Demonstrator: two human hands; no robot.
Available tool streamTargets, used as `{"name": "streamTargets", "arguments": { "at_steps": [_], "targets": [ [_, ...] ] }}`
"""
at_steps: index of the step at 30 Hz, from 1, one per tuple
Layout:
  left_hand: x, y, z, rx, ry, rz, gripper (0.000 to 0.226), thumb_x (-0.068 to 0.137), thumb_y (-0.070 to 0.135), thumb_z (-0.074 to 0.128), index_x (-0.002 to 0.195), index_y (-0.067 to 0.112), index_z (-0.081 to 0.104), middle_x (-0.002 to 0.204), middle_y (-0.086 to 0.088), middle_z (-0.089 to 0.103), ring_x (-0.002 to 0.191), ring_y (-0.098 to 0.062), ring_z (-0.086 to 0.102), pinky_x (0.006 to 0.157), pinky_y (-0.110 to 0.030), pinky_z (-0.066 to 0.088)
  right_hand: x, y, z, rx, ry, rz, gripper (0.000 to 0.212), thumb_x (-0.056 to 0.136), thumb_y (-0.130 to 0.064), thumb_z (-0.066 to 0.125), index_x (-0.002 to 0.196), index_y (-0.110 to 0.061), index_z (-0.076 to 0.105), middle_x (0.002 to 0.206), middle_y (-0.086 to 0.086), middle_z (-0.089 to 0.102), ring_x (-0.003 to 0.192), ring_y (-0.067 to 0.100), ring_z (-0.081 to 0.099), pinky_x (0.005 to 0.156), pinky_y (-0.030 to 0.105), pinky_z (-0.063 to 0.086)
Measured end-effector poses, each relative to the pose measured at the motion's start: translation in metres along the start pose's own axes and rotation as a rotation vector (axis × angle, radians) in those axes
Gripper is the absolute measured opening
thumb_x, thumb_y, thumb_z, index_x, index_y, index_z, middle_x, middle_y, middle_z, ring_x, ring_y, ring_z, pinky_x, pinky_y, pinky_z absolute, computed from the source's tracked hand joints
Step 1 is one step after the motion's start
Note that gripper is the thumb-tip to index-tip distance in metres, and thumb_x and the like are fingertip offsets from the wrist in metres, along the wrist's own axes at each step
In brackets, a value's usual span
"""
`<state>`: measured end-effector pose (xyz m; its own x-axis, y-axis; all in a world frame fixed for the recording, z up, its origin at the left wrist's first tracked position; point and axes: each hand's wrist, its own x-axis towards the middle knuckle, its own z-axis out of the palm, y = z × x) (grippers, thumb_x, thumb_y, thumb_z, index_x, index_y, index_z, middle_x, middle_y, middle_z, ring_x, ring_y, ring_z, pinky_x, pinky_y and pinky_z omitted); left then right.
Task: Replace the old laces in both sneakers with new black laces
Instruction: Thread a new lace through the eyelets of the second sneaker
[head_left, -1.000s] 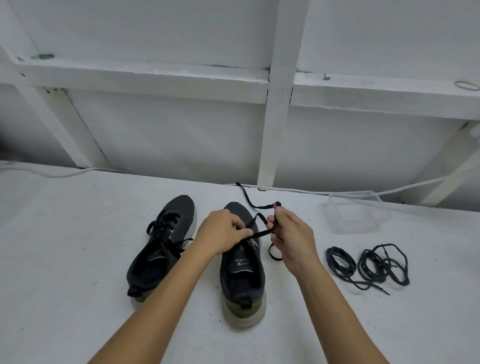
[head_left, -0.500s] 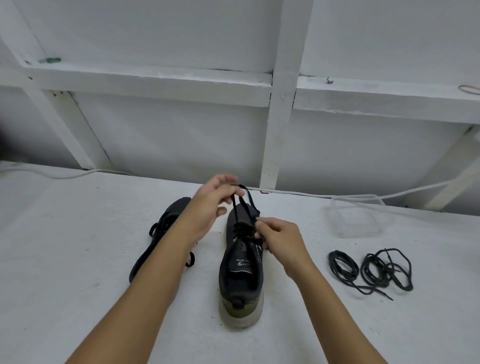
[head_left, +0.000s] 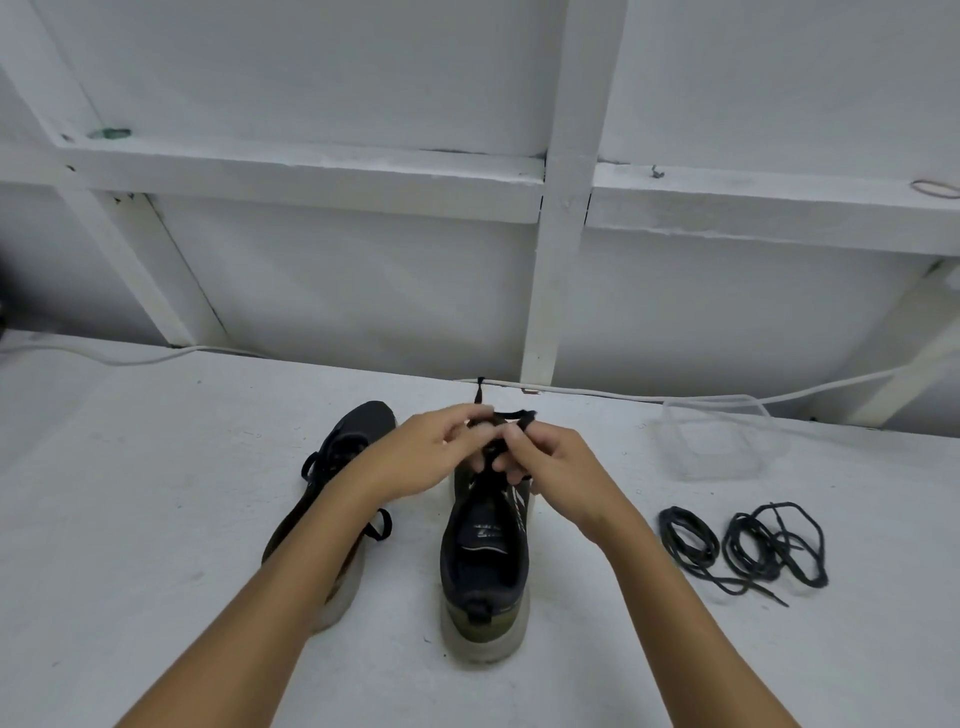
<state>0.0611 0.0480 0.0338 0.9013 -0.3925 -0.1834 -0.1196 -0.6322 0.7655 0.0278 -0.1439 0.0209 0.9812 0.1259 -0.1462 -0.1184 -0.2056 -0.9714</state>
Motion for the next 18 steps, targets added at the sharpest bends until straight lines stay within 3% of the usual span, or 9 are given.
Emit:
{"name": "streamTargets", "arguments": {
  "at_steps": [3, 6, 8, 10, 12, 14, 16, 18],
  "targets": [
    [-0.013, -0.008, -0.004, 0.115, 0.067, 0.029, 0.015, 0.095, 0.043, 0.061, 0.105, 0.036, 0.070, 0.078, 0.005, 0.068, 0.072, -0.009, 0.060, 0.075, -0.032, 0.050, -0.005, 0.006, -0.008, 0.110, 0.105, 0.039, 0.023, 0.103, -0.032, 0.057, 0.098, -0.024, 0.078, 0.090, -0.004, 0.077, 0.081, 0.003, 0.067, 0.068, 0.017, 0.051],
    [-0.026, -0.014, -0.022, 0.141, 0.169, 0.005, 0.018, 0.093, 0.041, 0.064, 0.080, 0.030, 0.070, 0.072, 0.001, 0.064, 0.063, -0.014, 0.055, 0.066, -0.030, 0.044, -0.008, 0.022, -0.022, 0.334, 0.237, 0.141, 0.025, 0.100, -0.029, 0.056, 0.083, -0.018, 0.071, 0.096, -0.009, 0.075, 0.100, 0.011, 0.067, 0.085, 0.034, 0.050],
    [-0.035, -0.019, -0.038, 0.132, 0.223, -0.016, 0.020, 0.093, 0.039, 0.065, 0.077, 0.028, 0.070, 0.072, 0.002, 0.065, 0.065, -0.012, 0.058, 0.066, -0.029, 0.045, -0.011, 0.036, -0.034, 0.545, 0.373, 0.270, 0.024, 0.097, -0.028, 0.054, 0.077, -0.018, 0.062, 0.089, -0.004, 0.072, 0.090, 0.017, 0.066, 0.078, 0.037, 0.046],
    [-0.045, -0.024, -0.049, 0.088, 0.252, -0.032, 0.020, 0.093, 0.037, 0.066, 0.078, 0.025, 0.072, 0.068, 0.004, 0.064, 0.061, -0.008, 0.056, 0.065, -0.029, 0.044, -0.017, 0.051, -0.040, 0.547, 0.477, 0.447, 0.020, 0.092, -0.024, 0.053, 0.074, -0.015, 0.057, 0.072, 0.001, 0.067, 0.065, 0.016, 0.061, 0.060, 0.029, 0.043],
    [-0.050, -0.028, -0.054, 0.035, 0.254, -0.039, 0.020, 0.092, 0.036, 0.067, 0.080, 0.022, 0.074, 0.064, 0.002, 0.061, 0.060, -0.009, 0.053, 0.065, -0.029, 0.042, -0.021, 0.063, -0.038, 0.202, 0.422, 0.591, 0.024, 0.089, -0.024, 0.051, 0.070, -0.011, 0.061, 0.057, 0.004, 0.063, 0.047, 0.016, 0.050, 0.047, 0.025, 0.035],
    [-0.053, -0.029, -0.052, -0.013, 0.243, -0.034, 0.019, 0.092, 0.034, 0.068, 0.081, 0.021, 0.075, 0.067, 0.000, 0.063, 0.062, -0.007, 0.052, 0.067, -0.028, 0.042, -0.021, 0.072, -0.034, -0.347, 0.264, 0.628, 0.034, 0.089, -0.028, 0.052, 0.063, -0.011, 0.063, 0.051, 0.000, 0.064, 0.048, 0.018, 0.055, 0.048, 0.022, 0.036],
    [-0.054, -0.028, -0.047, -0.039, 0.229, -0.020, 0.017, 0.092, 0.034, 0.068, 0.082, 0.022, 0.075, 0.072, -0.005, 0.064, 0.062, -0.006, 0.052, 0.067, -0.027, 0.043, -0.020, 0.071, -0.029, -0.722, 0.219, 0.597, 0.027, 0.087, -0.027, 0.053, 0.065, -0.012, 0.058, 0.061, -0.002, 0.063, 0.058, 0.020, 0.057, 0.050, 0.023, 0.036],
    [-0.053, -0.027, -0.044, -0.029, 0.222, -0.007, 0.017, 0.092, 0.035, 0.068, 0.082, 0.023, 0.074, 0.071, -0.004, 0.063, 0.061, -0.005, 0.051, 0.066, -0.025, 0.043, -0.016, 0.062, -0.024, -0.883, 0.276, 0.525, 0.018, 0.090, -0.026, 0.054, 0.076, -0.014, 0.053, 0.074, -0.003, 0.057, 0.066, 0.019, 0.053, 0.052, 0.025, 0.033]
  ]
}}
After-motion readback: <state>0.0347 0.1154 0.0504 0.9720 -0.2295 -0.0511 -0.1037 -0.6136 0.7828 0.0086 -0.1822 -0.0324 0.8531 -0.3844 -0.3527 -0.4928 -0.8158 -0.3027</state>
